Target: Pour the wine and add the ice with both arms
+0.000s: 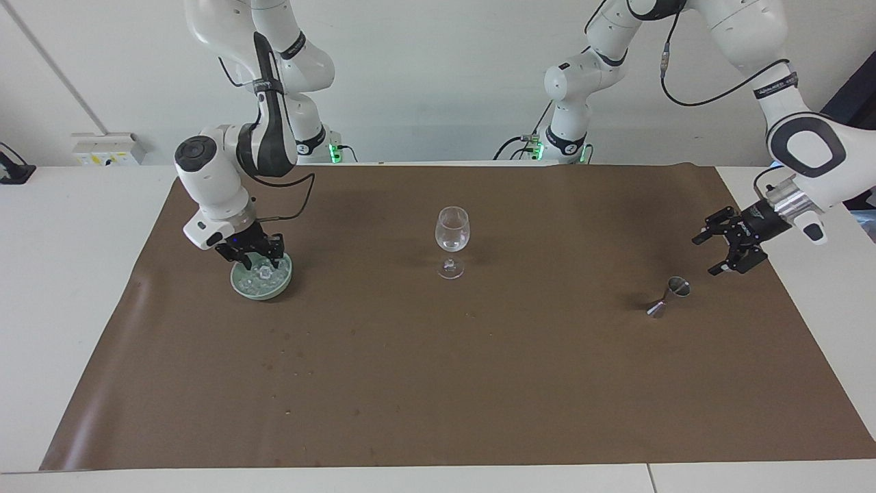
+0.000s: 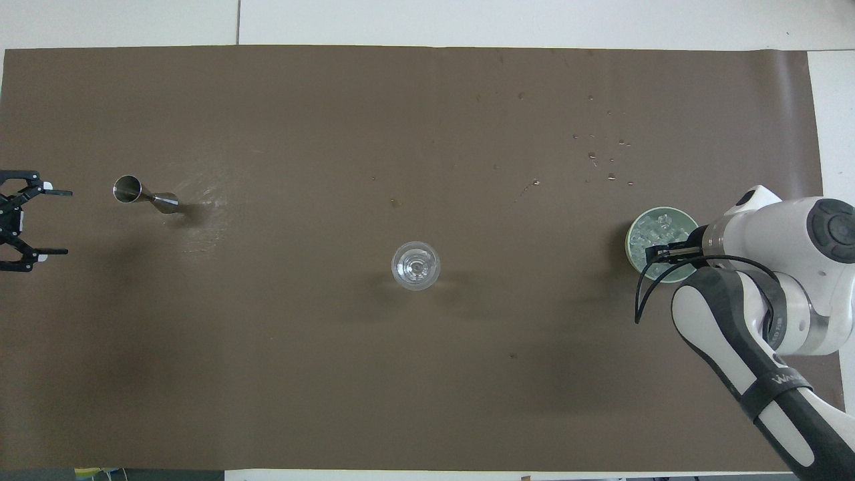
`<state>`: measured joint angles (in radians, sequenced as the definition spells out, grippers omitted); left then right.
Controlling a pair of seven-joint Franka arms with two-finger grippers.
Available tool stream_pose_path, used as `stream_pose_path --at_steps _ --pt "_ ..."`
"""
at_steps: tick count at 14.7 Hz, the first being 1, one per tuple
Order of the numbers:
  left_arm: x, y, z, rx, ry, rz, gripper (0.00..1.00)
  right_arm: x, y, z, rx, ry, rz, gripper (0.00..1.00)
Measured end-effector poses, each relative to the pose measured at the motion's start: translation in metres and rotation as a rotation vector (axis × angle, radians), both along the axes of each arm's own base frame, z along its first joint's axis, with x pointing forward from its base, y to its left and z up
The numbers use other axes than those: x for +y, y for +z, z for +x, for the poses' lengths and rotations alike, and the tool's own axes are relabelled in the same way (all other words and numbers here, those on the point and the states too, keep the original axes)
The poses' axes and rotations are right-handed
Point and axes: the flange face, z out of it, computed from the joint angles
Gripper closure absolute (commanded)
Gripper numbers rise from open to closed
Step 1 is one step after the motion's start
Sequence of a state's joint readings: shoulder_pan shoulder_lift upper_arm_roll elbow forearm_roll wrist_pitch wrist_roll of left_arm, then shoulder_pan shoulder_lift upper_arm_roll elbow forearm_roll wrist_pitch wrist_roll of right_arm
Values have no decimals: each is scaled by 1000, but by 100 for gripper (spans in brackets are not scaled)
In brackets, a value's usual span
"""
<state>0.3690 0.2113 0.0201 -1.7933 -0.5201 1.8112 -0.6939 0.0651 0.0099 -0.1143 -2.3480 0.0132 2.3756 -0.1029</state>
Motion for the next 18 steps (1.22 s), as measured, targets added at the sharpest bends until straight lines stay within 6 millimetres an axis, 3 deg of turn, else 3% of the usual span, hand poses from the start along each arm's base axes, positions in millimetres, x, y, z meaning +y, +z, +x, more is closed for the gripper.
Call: stream_pose_path --at_steps 2,4,7,9,13,18 --pt "-18 49 15 -16 -113 70 0 0 0 0 -3 -1 0 36" --pt "-56 84 30 -46 -231 151 0 0 1 2 -17 0 -1 37" --pt "-133 114 37 -113 -450 248 0 0 1 2 -22 0 -1 40" --pt "-164 128 33 -151 -558 281 0 0 1 2 -21 0 -1 44" --pt "-196 148 16 -175 -814 359 0 2 1 2 -22 4 -1 45" --pt "-193 157 9 -207 -1033 407 0 2 2 2 -24 5 -1 46"
